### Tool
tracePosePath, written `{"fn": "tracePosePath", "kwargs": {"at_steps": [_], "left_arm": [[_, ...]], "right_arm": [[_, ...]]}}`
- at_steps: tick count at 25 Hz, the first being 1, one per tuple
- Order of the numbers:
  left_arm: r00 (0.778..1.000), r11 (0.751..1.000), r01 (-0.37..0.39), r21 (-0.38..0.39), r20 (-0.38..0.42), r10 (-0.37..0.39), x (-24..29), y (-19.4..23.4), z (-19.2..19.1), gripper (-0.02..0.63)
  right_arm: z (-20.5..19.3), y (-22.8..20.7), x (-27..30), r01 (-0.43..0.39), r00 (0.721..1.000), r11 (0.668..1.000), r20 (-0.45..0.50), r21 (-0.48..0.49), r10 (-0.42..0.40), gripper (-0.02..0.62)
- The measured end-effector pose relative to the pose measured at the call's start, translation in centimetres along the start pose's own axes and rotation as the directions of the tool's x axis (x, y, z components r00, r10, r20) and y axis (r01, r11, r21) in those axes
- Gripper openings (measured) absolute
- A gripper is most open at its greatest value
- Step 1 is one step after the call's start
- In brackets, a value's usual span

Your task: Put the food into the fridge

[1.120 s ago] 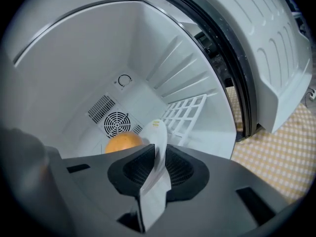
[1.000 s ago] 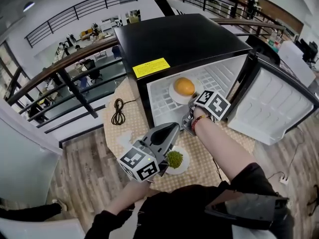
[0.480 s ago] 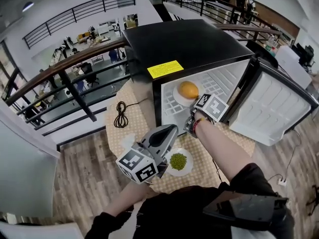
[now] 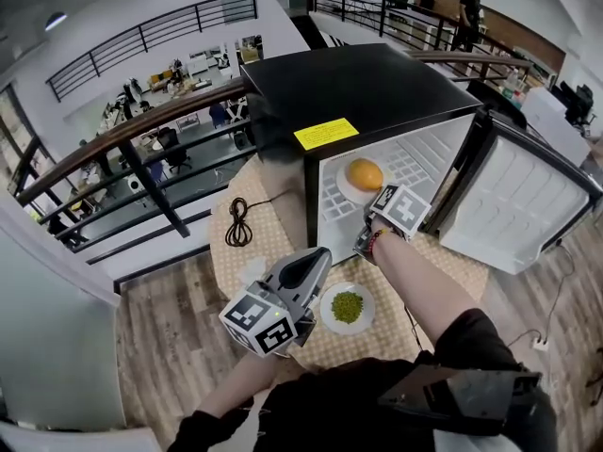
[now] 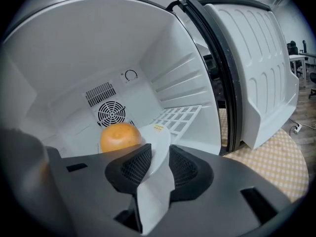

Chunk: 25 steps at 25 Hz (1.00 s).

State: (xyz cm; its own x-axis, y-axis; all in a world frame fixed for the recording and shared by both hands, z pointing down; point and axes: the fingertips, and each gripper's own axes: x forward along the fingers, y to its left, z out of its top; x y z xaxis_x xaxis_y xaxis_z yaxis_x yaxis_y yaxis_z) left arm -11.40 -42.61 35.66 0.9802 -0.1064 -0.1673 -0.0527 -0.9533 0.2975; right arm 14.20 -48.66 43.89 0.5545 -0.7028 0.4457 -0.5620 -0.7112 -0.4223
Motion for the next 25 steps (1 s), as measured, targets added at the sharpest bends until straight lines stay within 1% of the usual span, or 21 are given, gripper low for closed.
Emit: {"fn": "tracePosePath", "kwargs": {"at_steps": [4, 6, 10, 12, 16, 18, 22, 25], "left_arm": [[1.0, 1.0, -0.011, -0.011, -0.011, 0.011, -0.6, 0.0, -0.6, 0.014], [1.0, 1.0, -0.013, -0.01, -0.017, 0.013, -0.8, -0.2, -0.7, 0.014], [0.999, 1.0, -0.028, 0.005, -0.016, 0.028, -1.3, -0.7, -0.3, 0.014], [0.999, 0.999, -0.042, 0.004, -0.014, 0.042, -1.5, -1.0, -0.2, 0.014], [0.998, 0.998, -0.065, 0.018, -0.013, 0.065, -1.8, -1.7, -0.1, 0.014], [0.996, 0.996, -0.086, 0.024, -0.011, 0.086, -2.1, -2.1, 0.0, 0.014], [0.991, 0.99, -0.133, 0.042, -0.014, 0.133, -2.9, -3.5, 0.1, 0.014], [0.987, 0.984, -0.163, 0.065, 0.002, 0.163, -3.5, -5.4, 0.2, 0.014]], "right_arm": [[-0.1, -0.1, 0.1, -0.006, 1.0, 1.0, 0.008, 0.002, 0.006, 0.106], [0.0, 0.0, 0.0, -0.008, 1.0, 1.0, 0.022, -0.02, 0.008, 0.108], [0.7, 0.2, -0.1, -0.013, 0.998, 0.991, 0.055, -0.136, 0.021, 0.123], [0.8, -0.1, -0.1, -0.02, 0.998, 0.982, 0.055, -0.185, 0.031, 0.154], [0.9, -0.2, 0.0, -0.031, 0.998, 0.968, 0.043, -0.248, 0.043, 0.172], [1.2, -0.2, -0.1, -0.04, 0.998, 0.97, 0.046, -0.239, 0.052, 0.173], [3.1, -1.2, -1.0, -0.054, 0.993, 0.987, 0.094, -0.152, 0.069, 0.173], [4.5, -2.2, -2.6, -0.11, 0.984, 0.991, 0.134, -0.077, 0.12, 0.173]]}}
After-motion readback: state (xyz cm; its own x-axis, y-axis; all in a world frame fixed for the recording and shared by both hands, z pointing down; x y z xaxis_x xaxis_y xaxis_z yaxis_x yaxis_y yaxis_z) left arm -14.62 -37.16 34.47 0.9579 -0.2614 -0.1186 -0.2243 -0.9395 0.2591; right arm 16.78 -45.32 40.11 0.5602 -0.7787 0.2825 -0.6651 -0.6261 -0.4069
